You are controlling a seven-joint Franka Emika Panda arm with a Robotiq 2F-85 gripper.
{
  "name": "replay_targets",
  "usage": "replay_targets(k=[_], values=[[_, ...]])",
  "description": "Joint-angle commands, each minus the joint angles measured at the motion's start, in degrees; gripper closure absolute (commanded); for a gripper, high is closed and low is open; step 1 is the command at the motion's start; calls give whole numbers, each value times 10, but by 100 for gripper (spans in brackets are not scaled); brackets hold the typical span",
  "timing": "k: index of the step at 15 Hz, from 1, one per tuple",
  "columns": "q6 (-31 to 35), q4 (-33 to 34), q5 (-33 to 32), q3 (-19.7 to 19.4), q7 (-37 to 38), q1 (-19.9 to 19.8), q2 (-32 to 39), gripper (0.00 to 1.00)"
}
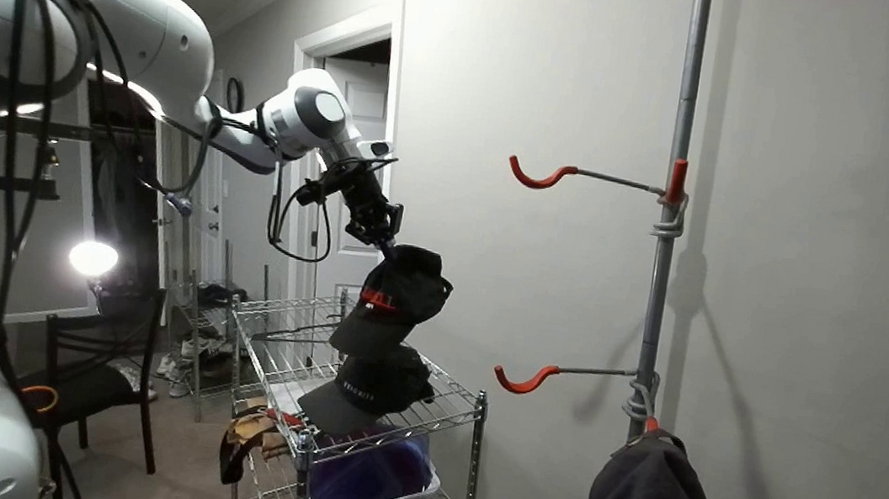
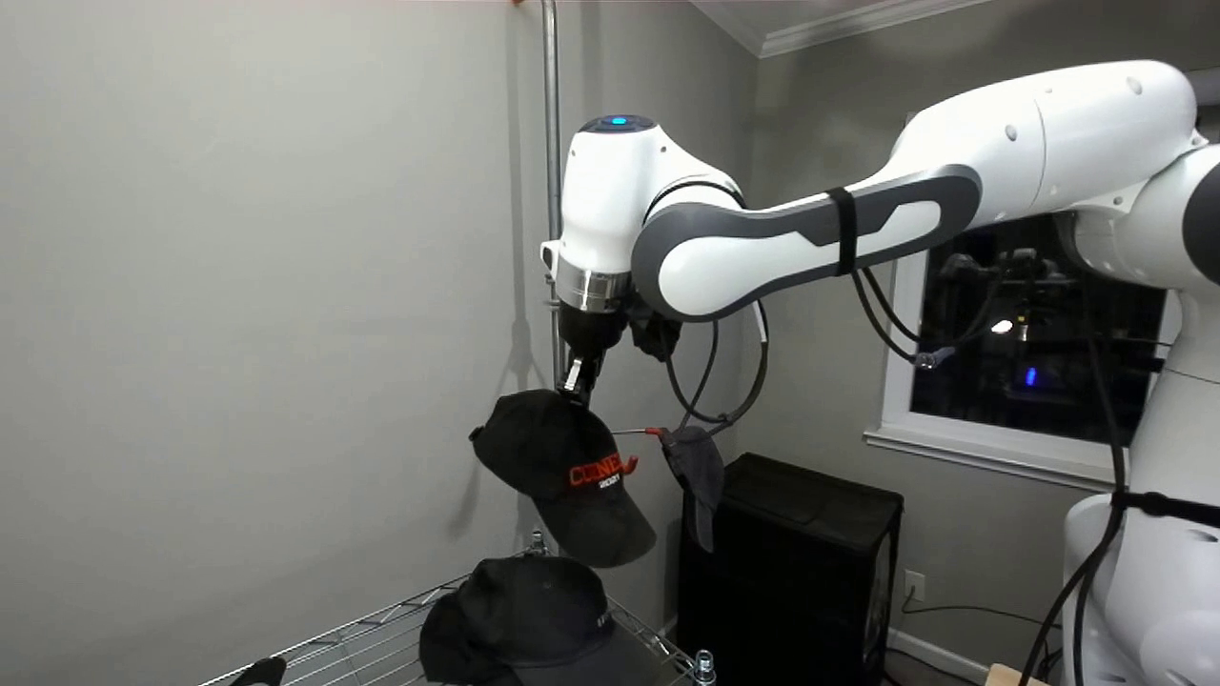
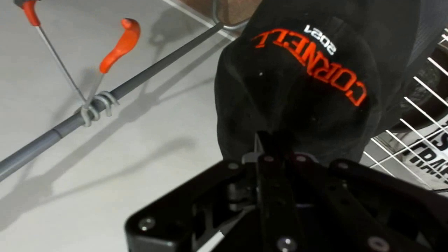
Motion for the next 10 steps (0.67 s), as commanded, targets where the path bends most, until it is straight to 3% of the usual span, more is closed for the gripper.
replay_targets(k=[1,10], values=[[-16,-26,-39,-4,14,-26,-51,97],[6,-141,-41,-49,-10,-75,-135,97]])
